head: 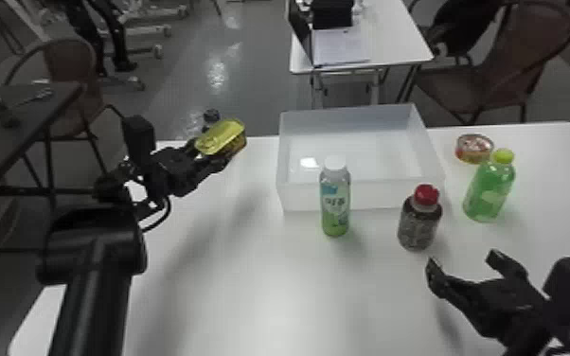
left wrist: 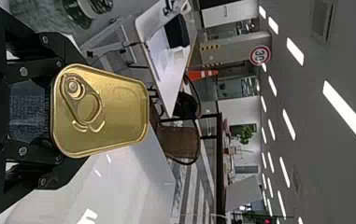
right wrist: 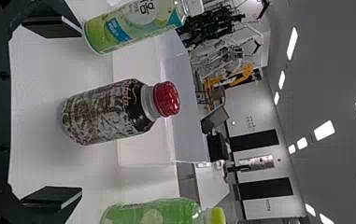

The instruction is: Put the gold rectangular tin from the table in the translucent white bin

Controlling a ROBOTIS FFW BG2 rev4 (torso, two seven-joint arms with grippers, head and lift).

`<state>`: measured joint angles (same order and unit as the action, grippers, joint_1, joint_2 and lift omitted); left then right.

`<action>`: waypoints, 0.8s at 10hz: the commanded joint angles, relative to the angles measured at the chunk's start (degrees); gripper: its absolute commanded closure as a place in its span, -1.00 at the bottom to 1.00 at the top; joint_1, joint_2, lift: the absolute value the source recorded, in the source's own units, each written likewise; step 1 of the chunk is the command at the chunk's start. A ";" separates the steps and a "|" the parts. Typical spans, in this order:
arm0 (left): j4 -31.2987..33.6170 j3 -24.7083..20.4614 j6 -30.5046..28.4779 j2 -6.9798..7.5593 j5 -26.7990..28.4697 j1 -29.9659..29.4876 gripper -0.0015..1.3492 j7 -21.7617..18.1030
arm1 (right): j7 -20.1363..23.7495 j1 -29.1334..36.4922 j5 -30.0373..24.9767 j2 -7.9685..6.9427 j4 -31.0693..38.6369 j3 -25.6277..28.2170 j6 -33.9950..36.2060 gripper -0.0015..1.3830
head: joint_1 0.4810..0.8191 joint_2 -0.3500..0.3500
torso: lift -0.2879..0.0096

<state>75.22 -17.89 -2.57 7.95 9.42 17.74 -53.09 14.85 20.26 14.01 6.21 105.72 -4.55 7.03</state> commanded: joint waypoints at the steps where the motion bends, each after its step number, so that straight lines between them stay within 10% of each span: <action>1: 0.10 4.61 -0.77 -0.13 -1.69 1.51 0.22 0.54 | 0.00 -0.13 0.06 0.03 -0.17 -0.02 0.00 -0.85 | 0.27 0.43 | 0.06; 8: -17.74 19.20 1.34 -3.91 -4.33 12.41 0.22 5.02 | 0.62 -1.01 0.06 0.03 -1.22 -0.02 0.00 -0.85 | 0.27 -0.04 | 0.06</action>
<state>60.07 0.72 -1.59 4.67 4.97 29.06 -48.24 15.44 19.36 14.07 6.24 104.59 -4.57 7.03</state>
